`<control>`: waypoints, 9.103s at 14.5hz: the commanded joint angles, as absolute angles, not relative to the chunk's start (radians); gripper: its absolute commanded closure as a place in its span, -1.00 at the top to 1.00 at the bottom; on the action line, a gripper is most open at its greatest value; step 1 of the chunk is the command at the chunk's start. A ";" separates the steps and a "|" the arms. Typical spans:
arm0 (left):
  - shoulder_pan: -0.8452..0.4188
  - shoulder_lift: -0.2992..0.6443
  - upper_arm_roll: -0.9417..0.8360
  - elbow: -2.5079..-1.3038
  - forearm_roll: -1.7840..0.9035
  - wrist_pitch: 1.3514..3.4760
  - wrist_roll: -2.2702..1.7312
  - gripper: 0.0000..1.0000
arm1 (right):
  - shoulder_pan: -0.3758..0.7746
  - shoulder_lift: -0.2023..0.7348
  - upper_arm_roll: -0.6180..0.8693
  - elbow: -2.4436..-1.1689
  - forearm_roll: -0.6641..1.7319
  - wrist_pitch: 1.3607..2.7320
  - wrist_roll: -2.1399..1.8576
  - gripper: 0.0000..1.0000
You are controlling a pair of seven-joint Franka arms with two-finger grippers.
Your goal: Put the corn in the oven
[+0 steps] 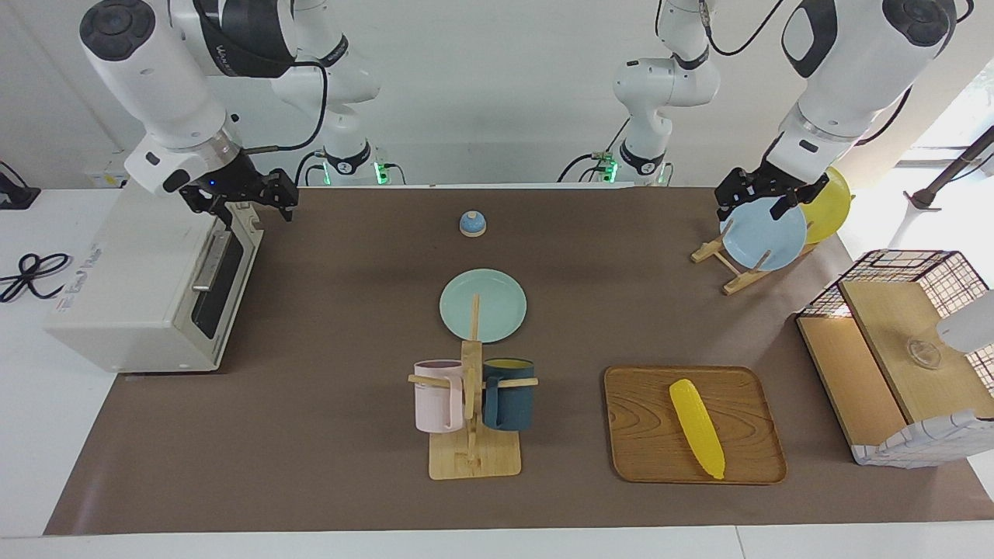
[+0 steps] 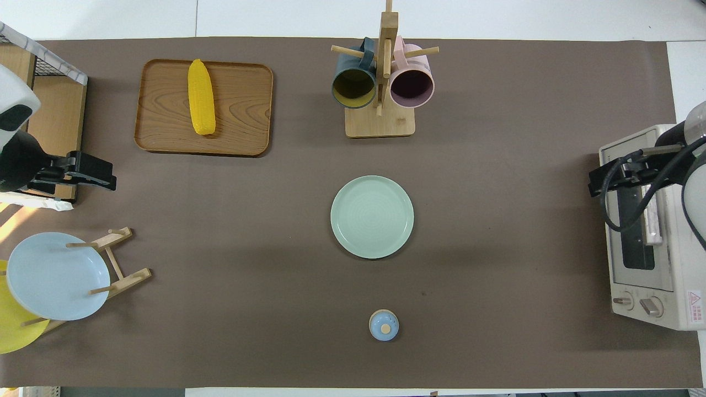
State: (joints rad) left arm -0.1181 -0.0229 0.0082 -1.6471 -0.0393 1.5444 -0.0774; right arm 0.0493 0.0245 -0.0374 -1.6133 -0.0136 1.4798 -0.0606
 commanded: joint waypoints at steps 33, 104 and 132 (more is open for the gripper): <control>-0.175 0.644 0.018 -1.183 -0.072 1.793 -0.078 1.00 | 0.055 0.008 -0.048 -1.634 0.009 1.497 -0.046 1.00; -0.729 0.232 0.054 -1.927 -0.153 2.311 -0.690 1.00 | 0.115 0.090 -0.044 -2.284 0.014 2.330 0.139 -1.00; -0.080 -0.069 -0.051 -1.721 -0.032 1.583 -0.075 1.00 | 0.762 0.426 -0.038 -1.836 -0.037 2.307 0.718 -1.00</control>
